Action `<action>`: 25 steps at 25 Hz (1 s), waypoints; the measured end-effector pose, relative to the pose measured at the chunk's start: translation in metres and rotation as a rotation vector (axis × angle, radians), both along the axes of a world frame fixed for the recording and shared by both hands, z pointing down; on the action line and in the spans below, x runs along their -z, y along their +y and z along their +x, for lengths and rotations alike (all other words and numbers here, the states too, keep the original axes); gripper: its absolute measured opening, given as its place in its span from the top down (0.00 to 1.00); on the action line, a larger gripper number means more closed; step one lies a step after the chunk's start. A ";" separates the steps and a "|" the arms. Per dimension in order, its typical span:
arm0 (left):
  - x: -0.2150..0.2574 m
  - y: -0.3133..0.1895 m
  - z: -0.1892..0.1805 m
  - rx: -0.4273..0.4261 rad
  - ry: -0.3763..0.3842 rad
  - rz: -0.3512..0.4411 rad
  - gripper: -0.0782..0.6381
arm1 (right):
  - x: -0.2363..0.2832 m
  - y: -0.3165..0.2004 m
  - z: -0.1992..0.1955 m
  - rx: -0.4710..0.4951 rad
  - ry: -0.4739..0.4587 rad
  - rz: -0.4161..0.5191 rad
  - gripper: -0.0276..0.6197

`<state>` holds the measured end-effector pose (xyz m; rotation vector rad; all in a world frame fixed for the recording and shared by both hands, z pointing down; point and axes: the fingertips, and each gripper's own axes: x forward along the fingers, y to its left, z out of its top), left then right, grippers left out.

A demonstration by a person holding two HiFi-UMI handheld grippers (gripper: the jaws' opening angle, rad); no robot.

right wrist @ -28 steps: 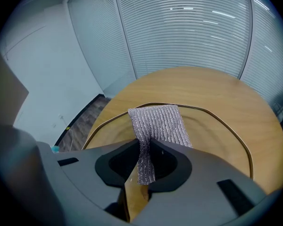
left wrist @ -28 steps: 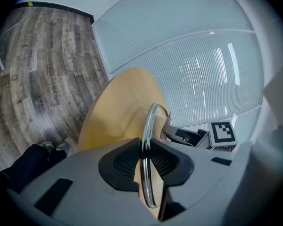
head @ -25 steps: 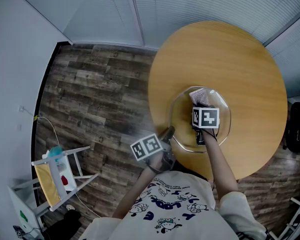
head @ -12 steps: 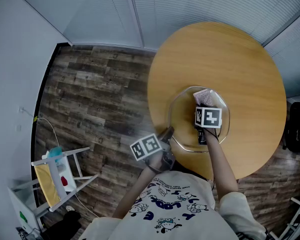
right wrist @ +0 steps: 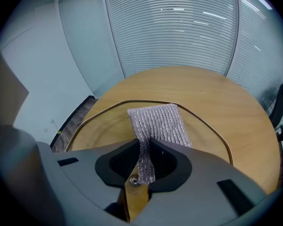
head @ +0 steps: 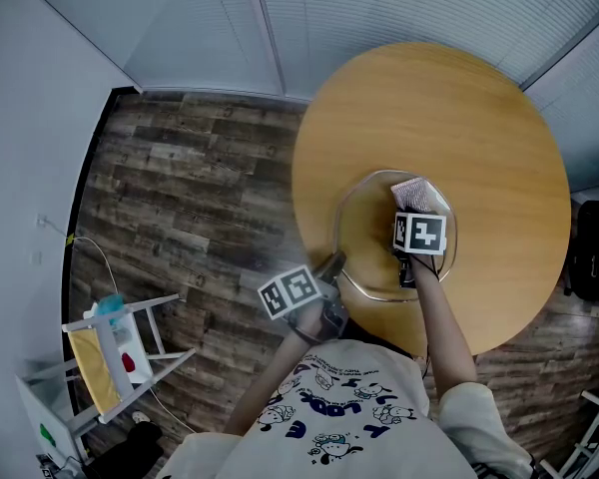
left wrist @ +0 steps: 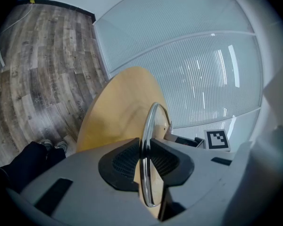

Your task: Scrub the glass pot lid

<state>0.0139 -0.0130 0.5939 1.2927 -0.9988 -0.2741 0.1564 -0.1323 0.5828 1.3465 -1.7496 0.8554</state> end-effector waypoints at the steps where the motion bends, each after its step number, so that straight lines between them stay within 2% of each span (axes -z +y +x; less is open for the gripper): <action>1: 0.000 0.000 0.000 0.000 0.001 0.000 0.79 | 0.000 0.000 0.001 -0.002 0.002 0.000 0.84; 25: -0.001 0.002 0.000 0.006 0.005 -0.002 0.79 | -0.002 0.015 0.028 -0.031 0.053 -0.026 0.84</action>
